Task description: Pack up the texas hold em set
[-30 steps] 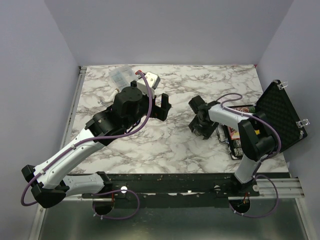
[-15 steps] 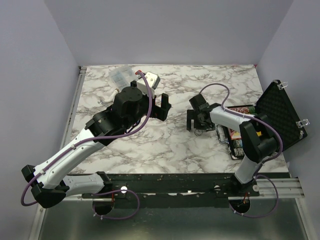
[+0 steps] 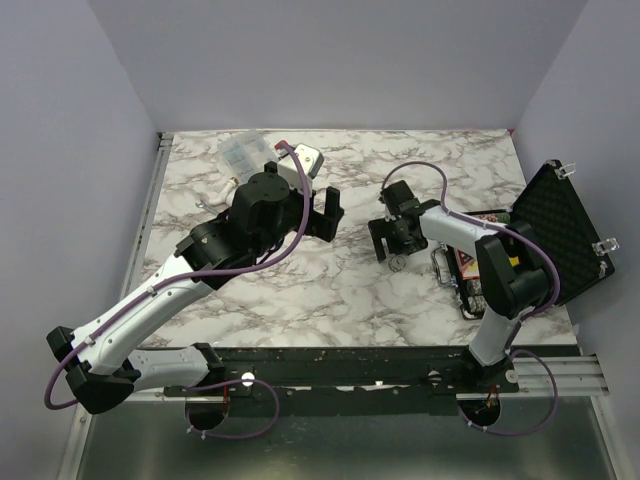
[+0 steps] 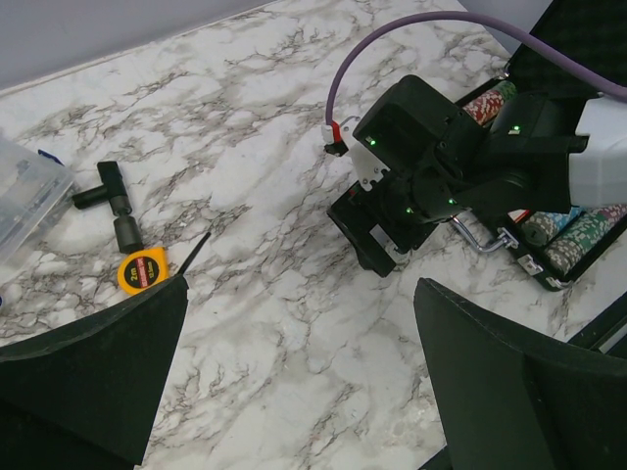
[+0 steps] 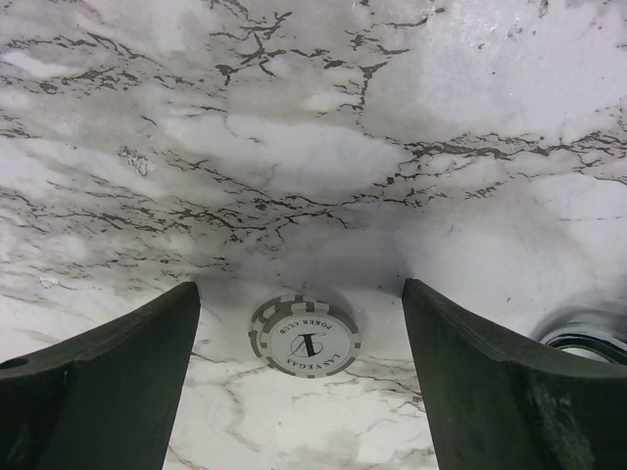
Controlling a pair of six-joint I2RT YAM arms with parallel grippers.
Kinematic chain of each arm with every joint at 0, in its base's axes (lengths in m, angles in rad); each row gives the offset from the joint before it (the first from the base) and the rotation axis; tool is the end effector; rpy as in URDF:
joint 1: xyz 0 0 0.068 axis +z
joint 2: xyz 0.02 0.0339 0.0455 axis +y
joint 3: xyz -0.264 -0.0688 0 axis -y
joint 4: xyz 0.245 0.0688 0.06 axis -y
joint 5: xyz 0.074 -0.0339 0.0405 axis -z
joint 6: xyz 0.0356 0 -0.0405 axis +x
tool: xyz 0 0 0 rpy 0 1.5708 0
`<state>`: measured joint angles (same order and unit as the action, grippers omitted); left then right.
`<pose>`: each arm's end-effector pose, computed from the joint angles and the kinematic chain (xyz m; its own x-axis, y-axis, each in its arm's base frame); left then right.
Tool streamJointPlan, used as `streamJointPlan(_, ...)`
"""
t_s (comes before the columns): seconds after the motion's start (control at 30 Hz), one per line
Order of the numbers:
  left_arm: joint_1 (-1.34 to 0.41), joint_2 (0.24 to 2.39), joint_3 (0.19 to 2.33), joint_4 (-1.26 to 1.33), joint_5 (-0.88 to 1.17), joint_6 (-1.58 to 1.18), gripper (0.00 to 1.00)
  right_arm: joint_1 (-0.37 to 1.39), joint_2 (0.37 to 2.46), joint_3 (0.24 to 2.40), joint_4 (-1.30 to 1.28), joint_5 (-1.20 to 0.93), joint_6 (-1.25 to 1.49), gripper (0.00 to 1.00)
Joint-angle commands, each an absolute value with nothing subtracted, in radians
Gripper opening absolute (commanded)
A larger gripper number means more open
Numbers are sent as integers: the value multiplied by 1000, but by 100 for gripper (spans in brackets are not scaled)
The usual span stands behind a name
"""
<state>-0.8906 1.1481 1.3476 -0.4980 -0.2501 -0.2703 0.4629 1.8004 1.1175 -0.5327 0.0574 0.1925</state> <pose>0.1601 -0.1839 0.4297 -0.3397 0.0085 -0.9405 0.5331 0.8255 -0.1851 0.3106 0.1527 0.1598 -0.9053 -0.2383 -0.3516 -0.2596 0.9656 0.0137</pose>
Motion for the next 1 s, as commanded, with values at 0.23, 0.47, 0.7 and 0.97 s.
streamJointPlan(0.23, -894, 1153, 1366, -494, -249, -275, 99, 467, 1852, 1029, -665, -103, 209, 74)
streamJointPlan(0.47, -894, 1160, 1364, -494, -248, -275, 98, 468, 1832, 1018, -694, -100, 229, 74)
streamJointPlan(0.7, -895, 1164, 1366, -497, -250, -275, 99, 469, 1818, 1006, -700, -89, 242, 61)
streamJointPlan(0.97, -894, 1166, 1366, -497, -256, -273, 99, 469, 1837, 1000, -689, -93, 253, 51)
